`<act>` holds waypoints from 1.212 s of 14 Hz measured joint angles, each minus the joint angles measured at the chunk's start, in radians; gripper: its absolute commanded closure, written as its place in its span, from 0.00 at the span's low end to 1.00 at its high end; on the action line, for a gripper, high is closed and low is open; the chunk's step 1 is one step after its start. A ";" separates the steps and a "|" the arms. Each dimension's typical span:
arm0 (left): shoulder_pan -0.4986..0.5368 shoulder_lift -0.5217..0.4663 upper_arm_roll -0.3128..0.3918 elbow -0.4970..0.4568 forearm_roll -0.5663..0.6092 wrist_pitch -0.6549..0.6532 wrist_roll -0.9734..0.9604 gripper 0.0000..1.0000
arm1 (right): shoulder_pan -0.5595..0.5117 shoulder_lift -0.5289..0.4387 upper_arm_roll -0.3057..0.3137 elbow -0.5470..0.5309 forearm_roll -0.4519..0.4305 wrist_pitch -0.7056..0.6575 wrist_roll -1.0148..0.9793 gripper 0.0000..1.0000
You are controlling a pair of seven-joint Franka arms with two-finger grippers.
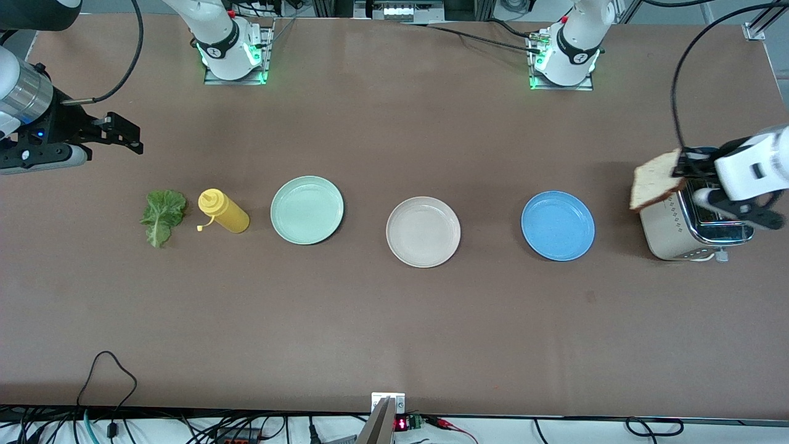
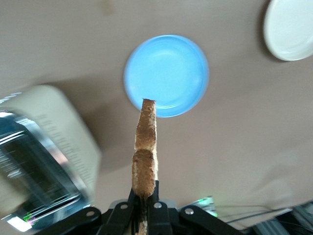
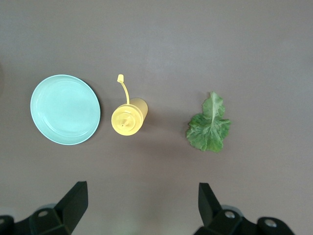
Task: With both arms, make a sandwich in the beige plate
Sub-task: 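Carry the bread to the beige plate while the right gripper reaches the lettuce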
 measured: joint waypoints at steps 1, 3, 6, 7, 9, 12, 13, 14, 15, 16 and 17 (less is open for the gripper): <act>-0.014 0.024 -0.006 -0.002 -0.056 0.000 -0.010 0.99 | 0.000 0.000 0.000 -0.001 0.000 0.000 -0.007 0.00; -0.049 0.078 -0.010 -0.004 -0.194 0.001 -0.030 0.99 | 0.000 0.000 -0.001 -0.011 0.000 0.006 -0.065 0.00; -0.068 0.161 -0.009 -0.006 -0.441 0.032 -0.056 1.00 | 0.000 -0.001 -0.041 -0.044 0.065 0.042 -0.245 0.00; -0.067 0.191 -0.008 -0.008 -0.516 0.049 -0.057 1.00 | -0.001 -0.001 -0.072 -0.060 0.107 0.060 -0.337 0.00; -0.066 0.247 -0.008 -0.029 -0.641 0.103 -0.037 1.00 | -0.002 -0.001 -0.147 -0.104 0.215 0.099 -0.528 0.00; -0.093 0.326 -0.009 -0.104 -0.796 0.240 0.160 1.00 | -0.006 0.002 -0.238 -0.190 0.387 0.147 -0.824 0.00; -0.110 0.357 -0.010 -0.125 -0.849 0.293 0.242 1.00 | -0.012 0.003 -0.253 -0.219 0.447 0.161 -0.917 0.00; -0.128 0.387 -0.010 -0.138 -0.902 0.342 0.316 1.00 | -0.025 0.004 -0.260 -0.248 0.503 0.171 -1.006 0.00; -0.149 0.417 -0.010 -0.144 -0.953 0.384 0.375 1.00 | -0.043 0.009 -0.263 -0.275 0.557 0.178 -1.099 0.00; -0.170 0.441 -0.011 -0.147 -0.996 0.419 0.414 1.00 | -0.061 0.018 -0.264 -0.298 0.609 0.183 -1.196 0.00; -0.194 0.459 -0.011 -0.154 -1.029 0.461 0.442 1.00 | -0.080 0.035 -0.265 -0.317 0.662 0.185 -1.297 0.00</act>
